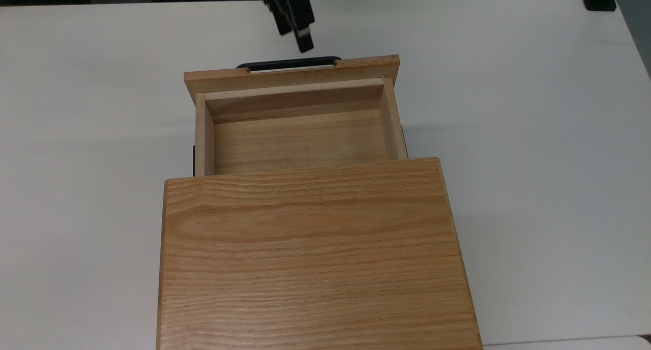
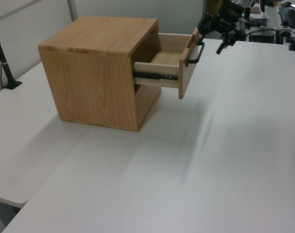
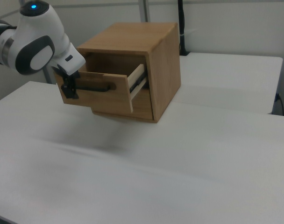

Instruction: Open the drawer by sliding it

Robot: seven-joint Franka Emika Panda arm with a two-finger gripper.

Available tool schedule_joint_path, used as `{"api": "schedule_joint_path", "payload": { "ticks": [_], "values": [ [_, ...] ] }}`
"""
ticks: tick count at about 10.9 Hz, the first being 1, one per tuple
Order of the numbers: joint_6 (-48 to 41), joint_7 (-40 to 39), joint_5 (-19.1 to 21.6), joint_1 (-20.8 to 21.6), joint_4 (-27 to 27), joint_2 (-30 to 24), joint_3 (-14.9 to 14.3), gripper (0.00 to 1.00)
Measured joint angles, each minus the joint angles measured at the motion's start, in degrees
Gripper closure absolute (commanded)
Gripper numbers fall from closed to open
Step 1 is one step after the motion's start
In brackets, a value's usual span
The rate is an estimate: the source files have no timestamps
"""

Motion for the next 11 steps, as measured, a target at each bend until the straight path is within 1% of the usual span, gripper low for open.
{"api": "schedule_joint_path", "payload": {
  "ticks": [1,2,3,4,5,6,7,8,10,11],
  "values": [
    [-4.2,-3.3,0.0,0.0,1.3,-0.1,0.0,0.0],
    [-9.6,-8.6,-0.5,-0.1,3.3,-0.1,0.0,0.0],
    [-15.8,-15.2,-3.4,-0.1,5.9,0.0,-0.1,0.0],
    [-22.0,-22.2,-7.4,-0.4,8.7,0.1,-0.1,0.0],
    [-28.0,-31.1,-10.8,-0.9,11.7,0.3,-0.1,0.0],
    [-31.8,-39.0,-13.8,-1.6,14.1,0.6,-0.1,0.0],
    [-33.4,-44.9,-16.2,-2.6,15.8,1.1,-0.1,0.0],
    [-33.6,-48.5,-17.5,-3.6,16.8,1.7,-0.1,0.0],
    [-34.0,-52.8,-20.0,-4.4,18.1,3.3,-0.1,0.0],
    [-34.7,-54.9,-20.4,-4.4,18.7,3.9,-0.1,0.0]
  ]
}}
